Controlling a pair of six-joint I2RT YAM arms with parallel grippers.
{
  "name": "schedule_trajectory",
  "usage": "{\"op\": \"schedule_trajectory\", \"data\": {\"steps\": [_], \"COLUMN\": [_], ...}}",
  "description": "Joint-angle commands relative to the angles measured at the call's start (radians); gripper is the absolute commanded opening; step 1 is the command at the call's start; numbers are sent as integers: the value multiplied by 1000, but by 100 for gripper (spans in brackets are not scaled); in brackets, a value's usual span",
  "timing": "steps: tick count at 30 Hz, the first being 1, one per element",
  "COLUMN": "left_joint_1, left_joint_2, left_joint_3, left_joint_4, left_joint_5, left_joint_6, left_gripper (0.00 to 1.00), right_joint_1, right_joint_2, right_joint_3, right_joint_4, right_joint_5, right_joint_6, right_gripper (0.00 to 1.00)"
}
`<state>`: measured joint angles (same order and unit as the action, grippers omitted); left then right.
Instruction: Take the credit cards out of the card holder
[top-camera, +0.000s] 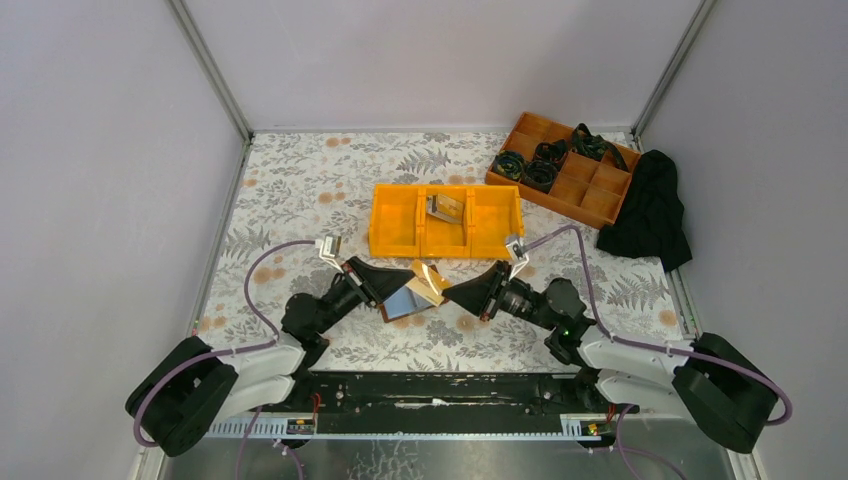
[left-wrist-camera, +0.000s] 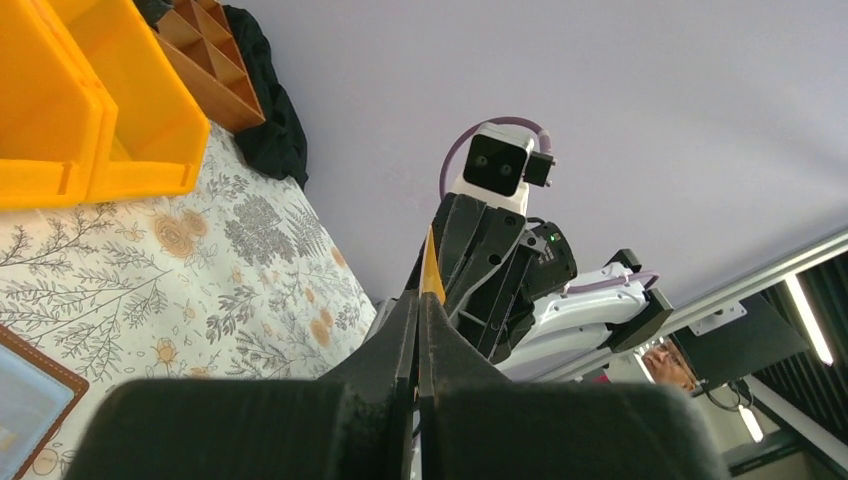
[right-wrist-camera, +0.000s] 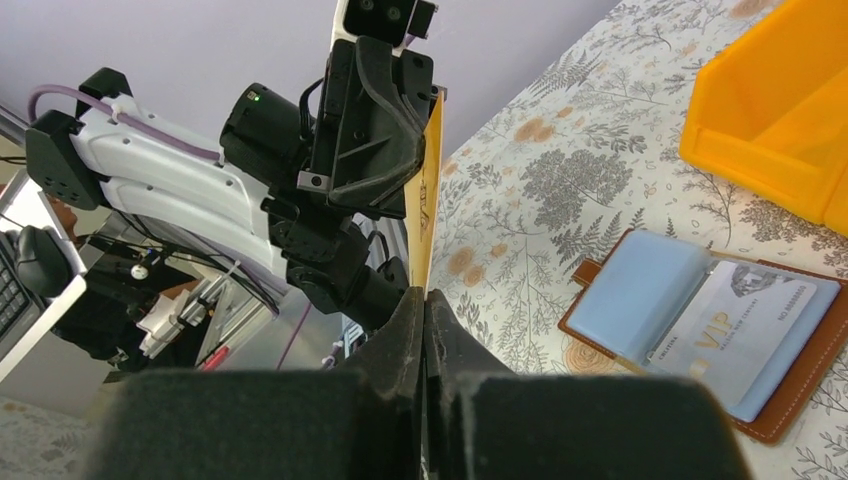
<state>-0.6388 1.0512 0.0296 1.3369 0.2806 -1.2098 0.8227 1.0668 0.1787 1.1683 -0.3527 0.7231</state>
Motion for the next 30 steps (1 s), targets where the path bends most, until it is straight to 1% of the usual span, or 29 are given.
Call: {"op": "schedule_trajectory", "data": {"steps": [1,3,7,10,14,21,25,28,30], "left_joint_1": [2,1,2,1,1,-1,-1,0,-1], "left_joint_2": [38,66,154,178,141,130,143,157,169], "left_joint_3": [30,35,52,72,76,79,78,82,87], "left_joint_4": [82,114,259,265,260,260,259,257,257], "left_joint_5": [160,224,384,457,497,518,520,520,521], "left_joint_6": [37,30,-16,-18,16,44,66,79,84], "left_gripper": [4,11,23,28,34,36,40,49,52], "right_joint_1": [-3,-2,-2,-3,-3,-3,-3,-2,-3], "right_joint_2": [-80,-116,-193,-254,-353,-532,-577,-589,-594], "right_joint_3": [53,58,65,67,72,114,130,133,131], "right_joint_4": [-47,-97,-203,-275,-432,-730,-814,-843,-850], "right_joint_5": [20,7,-28,-74,-96,-117,-143,-154,-156], "right_joint_6": [-72,-91,-121,-130,-162,-243,-253,-253,-252], "right_gripper": [0,0,0,0,0,0,0,0,0]}}
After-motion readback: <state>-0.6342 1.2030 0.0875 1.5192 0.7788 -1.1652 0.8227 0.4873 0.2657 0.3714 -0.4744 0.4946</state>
